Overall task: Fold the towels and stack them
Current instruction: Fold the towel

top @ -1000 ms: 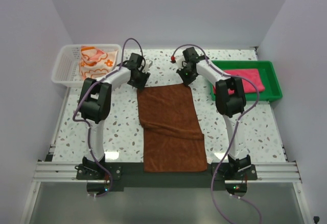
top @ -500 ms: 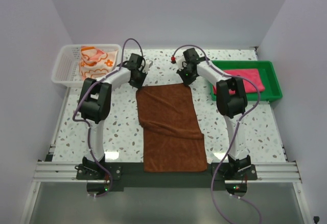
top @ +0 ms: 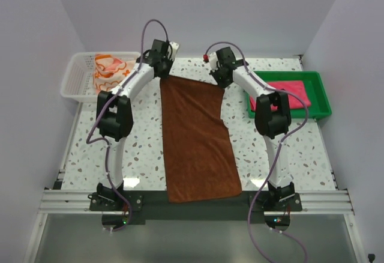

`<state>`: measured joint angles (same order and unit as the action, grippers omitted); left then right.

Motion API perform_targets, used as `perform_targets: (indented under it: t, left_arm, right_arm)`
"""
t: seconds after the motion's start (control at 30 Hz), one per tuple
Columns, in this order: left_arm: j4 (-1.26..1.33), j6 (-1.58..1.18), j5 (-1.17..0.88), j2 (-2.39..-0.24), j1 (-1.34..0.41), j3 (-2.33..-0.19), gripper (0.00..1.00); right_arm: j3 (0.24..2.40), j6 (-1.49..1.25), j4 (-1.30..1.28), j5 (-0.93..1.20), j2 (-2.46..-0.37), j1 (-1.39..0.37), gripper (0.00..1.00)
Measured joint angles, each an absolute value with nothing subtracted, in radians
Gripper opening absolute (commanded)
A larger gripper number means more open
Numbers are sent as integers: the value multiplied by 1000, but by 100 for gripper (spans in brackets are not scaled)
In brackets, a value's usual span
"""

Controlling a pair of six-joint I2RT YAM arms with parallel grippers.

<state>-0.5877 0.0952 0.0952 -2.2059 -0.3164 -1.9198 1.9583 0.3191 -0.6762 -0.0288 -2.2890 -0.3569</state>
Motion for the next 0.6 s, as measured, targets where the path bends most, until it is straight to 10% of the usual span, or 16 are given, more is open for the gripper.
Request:
perform_targets:
  t: [0.6]
  left_arm:
    - [-227, 133, 187, -2271, -317, -2061, 0]
  right_arm:
    - [2204, 329, -436, -155, -2290, -286, 0]
